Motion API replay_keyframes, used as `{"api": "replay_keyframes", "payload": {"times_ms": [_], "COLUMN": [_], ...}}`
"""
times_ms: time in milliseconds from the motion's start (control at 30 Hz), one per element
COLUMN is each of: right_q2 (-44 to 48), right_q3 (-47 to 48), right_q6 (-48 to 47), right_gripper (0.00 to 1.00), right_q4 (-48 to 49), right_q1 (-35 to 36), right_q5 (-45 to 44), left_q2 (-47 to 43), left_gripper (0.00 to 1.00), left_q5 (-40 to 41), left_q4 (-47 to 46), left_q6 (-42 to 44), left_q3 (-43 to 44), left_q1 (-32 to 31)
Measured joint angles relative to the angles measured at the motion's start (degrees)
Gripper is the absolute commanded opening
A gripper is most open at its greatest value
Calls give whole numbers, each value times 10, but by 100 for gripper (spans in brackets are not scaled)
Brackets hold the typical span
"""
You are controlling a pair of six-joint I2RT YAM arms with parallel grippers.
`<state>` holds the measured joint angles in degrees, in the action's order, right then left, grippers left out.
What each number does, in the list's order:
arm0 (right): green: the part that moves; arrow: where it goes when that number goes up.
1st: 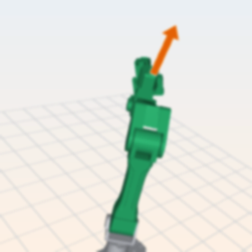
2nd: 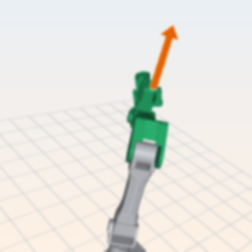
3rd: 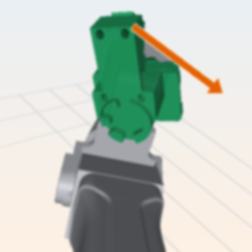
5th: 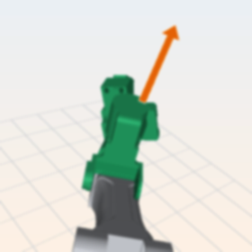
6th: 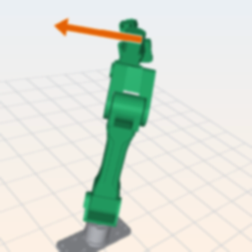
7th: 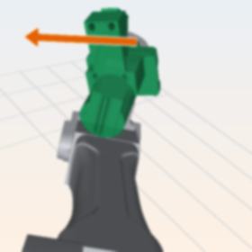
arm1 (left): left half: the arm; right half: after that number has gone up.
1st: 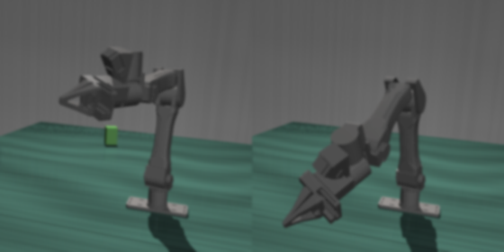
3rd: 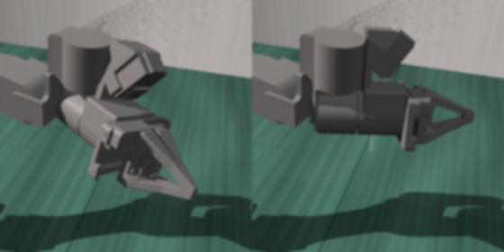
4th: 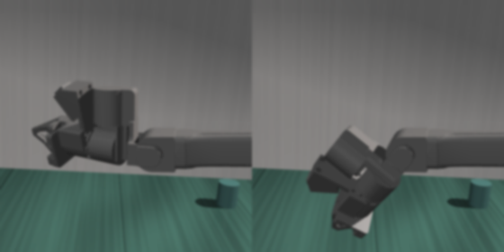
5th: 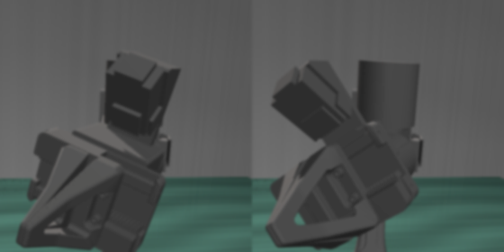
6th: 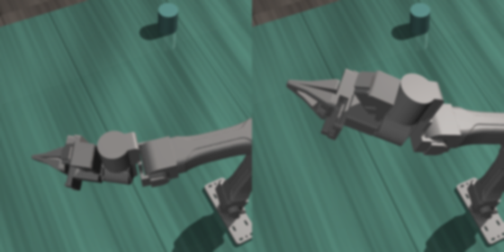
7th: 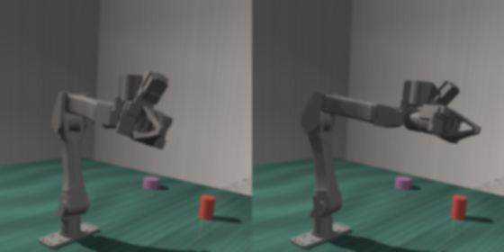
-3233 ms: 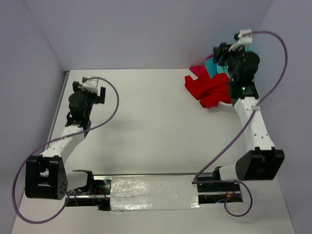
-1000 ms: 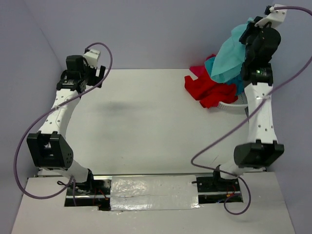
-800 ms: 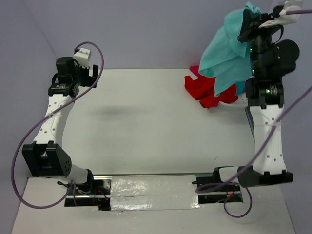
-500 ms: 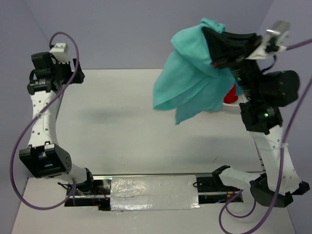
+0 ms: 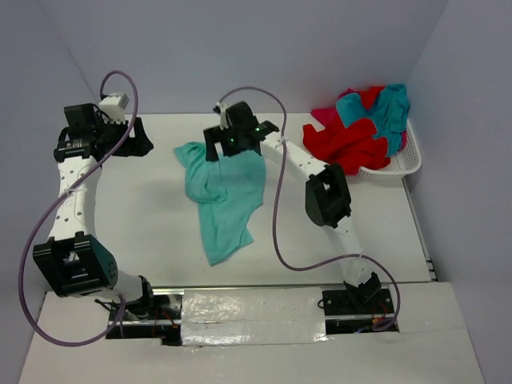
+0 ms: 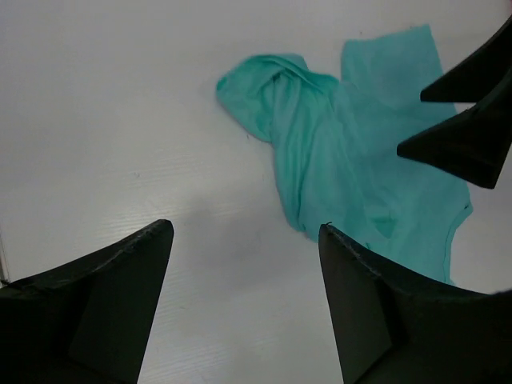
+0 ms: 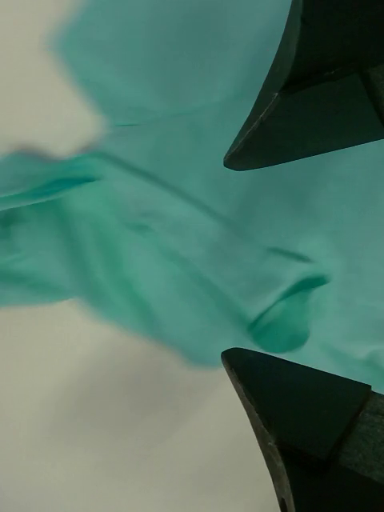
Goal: Fold and stack the t-shirts
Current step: Move the tshirt to the center of the board, then flatten out the tshirt
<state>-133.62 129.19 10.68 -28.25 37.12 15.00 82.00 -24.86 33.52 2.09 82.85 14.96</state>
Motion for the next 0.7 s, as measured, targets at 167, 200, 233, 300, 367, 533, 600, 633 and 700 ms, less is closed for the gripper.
{"api": "replay_keyframes", "payload": {"times_ms": [167, 200, 233, 300, 367, 533, 600, 633, 700], "right_q2": [127, 174, 223, 287, 324, 251, 213, 197, 173], "right_q3": [-288, -349, -399, -453, -470, -382, -365, -366, -372], "right_q6": [10, 16, 23, 41, 69, 82, 79, 78, 76], "right_gripper": [97, 74, 47, 13, 28, 67, 70, 71, 71], "right_q4": [6, 18, 22, 63, 93, 93, 80, 68, 47], "right_q1": [-10, -17, -28, -57, -98, -150, -143, -137, -123], "right_q5": [2, 10, 20, 37, 52, 28, 10, 2, -9], "left_q2": [10, 16, 29, 59, 96, 166, 169, 169, 169], "left_gripper": [83, 83, 82, 81, 82, 99, 100, 99, 98], "left_q5": [18, 29, 33, 51, 76, 99, 101, 101, 112], "left_q4": [0, 3, 4, 7, 11, 15, 11, 7, -7], "left_q6": [50, 67, 72, 96, 115, 156, 175, 184, 201], "left_q3": [-46, -53, -61, -71, -73, -76, -87, -93, -110], "left_q1": [-52, -69, -90, -130, -170, -250, -273, -283, -297]}}
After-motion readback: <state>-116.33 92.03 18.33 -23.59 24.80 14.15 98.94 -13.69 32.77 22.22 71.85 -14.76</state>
